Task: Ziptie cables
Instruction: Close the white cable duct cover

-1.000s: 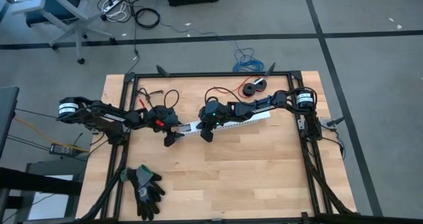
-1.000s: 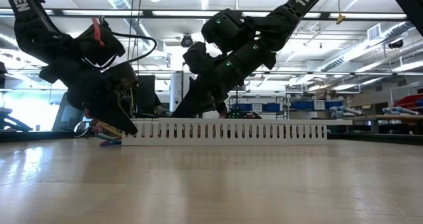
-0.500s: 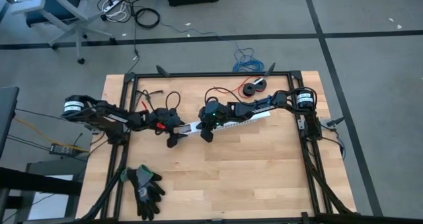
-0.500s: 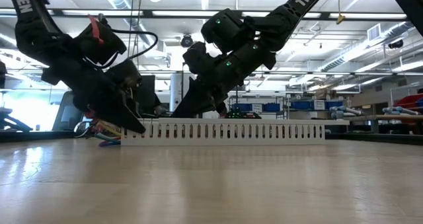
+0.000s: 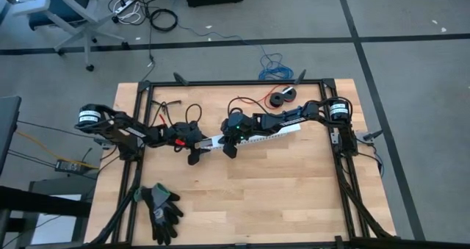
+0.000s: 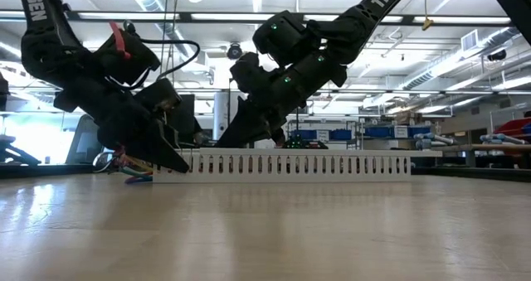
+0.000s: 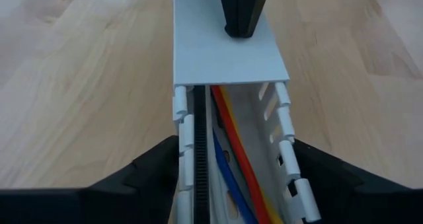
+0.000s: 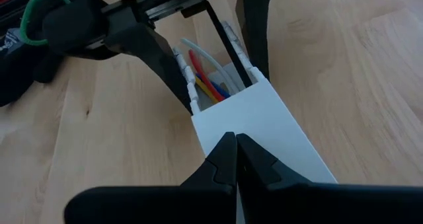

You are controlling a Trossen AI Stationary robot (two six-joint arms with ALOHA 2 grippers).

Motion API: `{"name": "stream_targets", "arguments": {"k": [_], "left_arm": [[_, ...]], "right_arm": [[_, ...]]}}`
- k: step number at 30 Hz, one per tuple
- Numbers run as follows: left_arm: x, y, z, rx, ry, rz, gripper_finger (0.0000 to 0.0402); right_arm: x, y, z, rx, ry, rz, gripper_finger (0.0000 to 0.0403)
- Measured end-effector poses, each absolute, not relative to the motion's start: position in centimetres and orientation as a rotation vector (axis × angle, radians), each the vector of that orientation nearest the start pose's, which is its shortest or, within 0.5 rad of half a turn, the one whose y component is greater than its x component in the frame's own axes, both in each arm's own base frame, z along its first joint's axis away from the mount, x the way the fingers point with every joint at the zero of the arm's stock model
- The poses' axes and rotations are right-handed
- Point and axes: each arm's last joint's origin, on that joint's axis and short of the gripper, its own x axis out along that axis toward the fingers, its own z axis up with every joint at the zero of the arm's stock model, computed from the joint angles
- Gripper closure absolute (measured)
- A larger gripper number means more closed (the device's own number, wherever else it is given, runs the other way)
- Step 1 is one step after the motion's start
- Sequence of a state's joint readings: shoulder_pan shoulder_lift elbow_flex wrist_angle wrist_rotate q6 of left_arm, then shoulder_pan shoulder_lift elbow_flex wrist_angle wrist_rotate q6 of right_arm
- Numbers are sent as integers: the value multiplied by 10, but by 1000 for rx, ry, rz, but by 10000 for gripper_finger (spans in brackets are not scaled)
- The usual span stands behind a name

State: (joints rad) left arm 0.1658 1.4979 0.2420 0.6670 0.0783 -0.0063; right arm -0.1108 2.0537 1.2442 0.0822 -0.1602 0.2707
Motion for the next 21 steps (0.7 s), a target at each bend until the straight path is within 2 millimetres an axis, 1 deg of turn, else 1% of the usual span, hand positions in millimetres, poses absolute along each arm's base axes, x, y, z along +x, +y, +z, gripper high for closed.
{"name": "stream_targets", "arguments": {"k": [9,13,17,19,21], "left_arm": [[211,33,99,-71,587,100,155],[212,34,99,-53,587,102,155],[212,34,99,-48,588,104,156],[212,34,99,-48,588,104,156],[212,34,99,-48,588,104,156]], "right_arm": [[425,-43,137,353,724,-51,403],[423,-43,147,329,712,-53,403],[411,-42,165,290,762,-83,403],[400,-42,174,273,831,-119,403],[389,-43,178,263,914,-162,403]]}}
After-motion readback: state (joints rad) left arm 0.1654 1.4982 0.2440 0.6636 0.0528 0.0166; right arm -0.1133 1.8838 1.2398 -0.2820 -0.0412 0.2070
